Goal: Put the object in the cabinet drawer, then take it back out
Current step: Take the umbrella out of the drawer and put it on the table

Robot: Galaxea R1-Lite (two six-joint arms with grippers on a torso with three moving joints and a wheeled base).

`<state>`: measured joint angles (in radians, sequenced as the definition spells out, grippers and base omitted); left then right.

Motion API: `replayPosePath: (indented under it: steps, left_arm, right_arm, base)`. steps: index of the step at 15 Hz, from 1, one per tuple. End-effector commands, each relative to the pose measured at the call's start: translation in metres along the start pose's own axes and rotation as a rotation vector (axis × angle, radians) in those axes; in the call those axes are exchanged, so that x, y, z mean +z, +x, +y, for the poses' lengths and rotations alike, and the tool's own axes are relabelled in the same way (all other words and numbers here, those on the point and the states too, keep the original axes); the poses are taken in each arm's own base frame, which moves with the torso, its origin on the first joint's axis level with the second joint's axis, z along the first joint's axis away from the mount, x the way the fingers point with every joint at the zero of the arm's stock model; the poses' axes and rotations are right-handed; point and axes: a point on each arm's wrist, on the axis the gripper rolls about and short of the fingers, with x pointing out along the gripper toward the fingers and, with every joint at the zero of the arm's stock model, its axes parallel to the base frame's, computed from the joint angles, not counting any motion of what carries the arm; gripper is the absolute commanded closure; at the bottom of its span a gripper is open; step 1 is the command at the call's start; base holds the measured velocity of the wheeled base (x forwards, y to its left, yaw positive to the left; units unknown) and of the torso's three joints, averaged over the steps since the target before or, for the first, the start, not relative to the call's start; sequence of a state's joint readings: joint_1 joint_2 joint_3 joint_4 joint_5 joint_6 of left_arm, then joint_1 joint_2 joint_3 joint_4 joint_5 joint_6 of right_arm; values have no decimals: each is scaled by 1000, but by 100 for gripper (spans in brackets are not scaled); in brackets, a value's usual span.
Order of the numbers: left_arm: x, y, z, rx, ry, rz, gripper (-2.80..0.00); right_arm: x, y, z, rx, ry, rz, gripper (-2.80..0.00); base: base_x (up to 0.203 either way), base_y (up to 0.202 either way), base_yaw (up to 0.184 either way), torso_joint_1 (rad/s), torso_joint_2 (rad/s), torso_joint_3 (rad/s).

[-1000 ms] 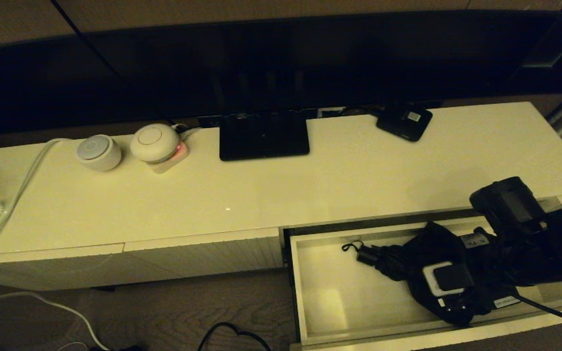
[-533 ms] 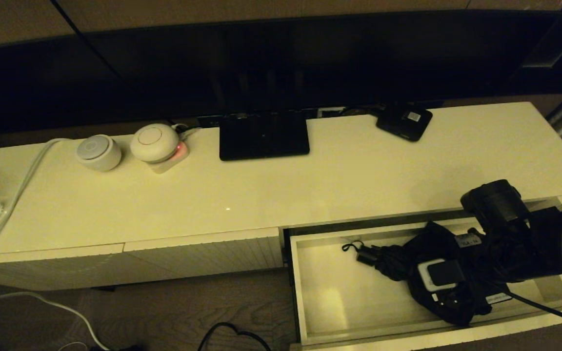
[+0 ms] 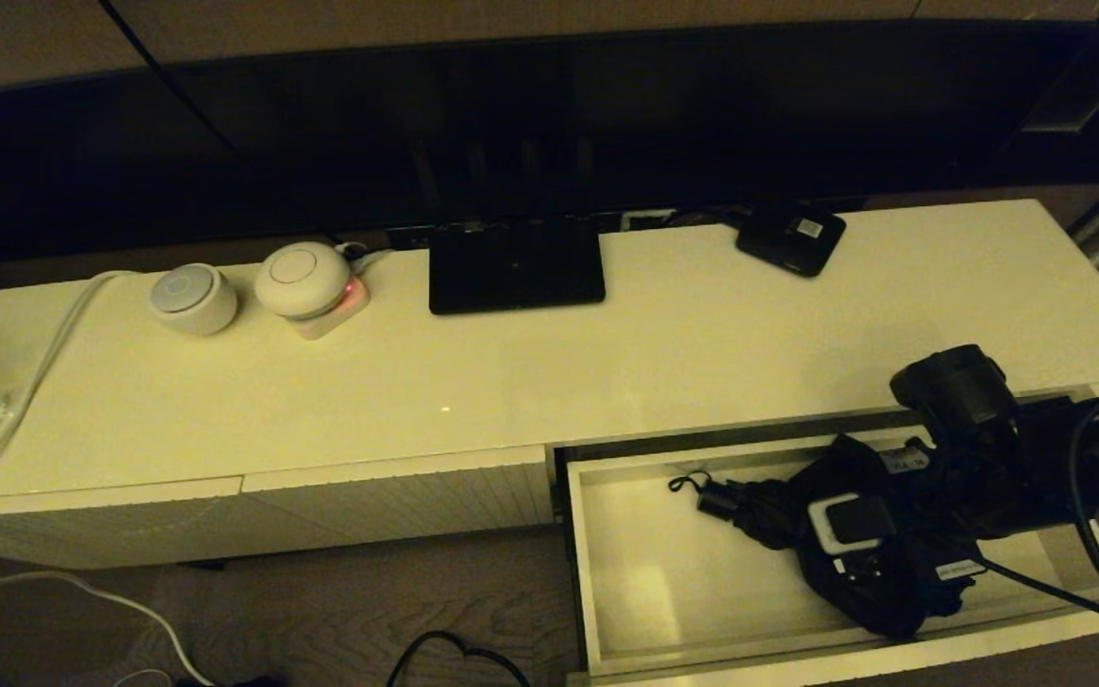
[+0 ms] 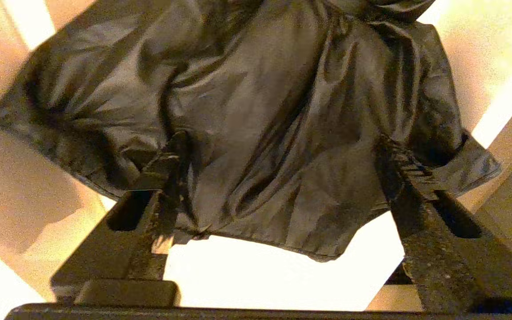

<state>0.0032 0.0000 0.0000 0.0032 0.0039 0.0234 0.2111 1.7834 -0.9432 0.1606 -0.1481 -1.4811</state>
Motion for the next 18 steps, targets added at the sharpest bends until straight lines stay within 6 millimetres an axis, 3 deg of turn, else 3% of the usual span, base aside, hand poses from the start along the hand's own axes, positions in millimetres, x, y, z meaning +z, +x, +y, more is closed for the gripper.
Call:
replayPosePath:
  steps: [1,18]
  left_arm:
    - [-1,0,0,0,0,3,0]
    - [-1,0,0,0,0,3,0]
  right_arm:
    - [1,10,0,11,-8,2,-280]
    - [2,46,-4,47,5,1,-280]
  base:
    - [0,0,0,0,0,0]
    - [0,0,0,0,0,0]
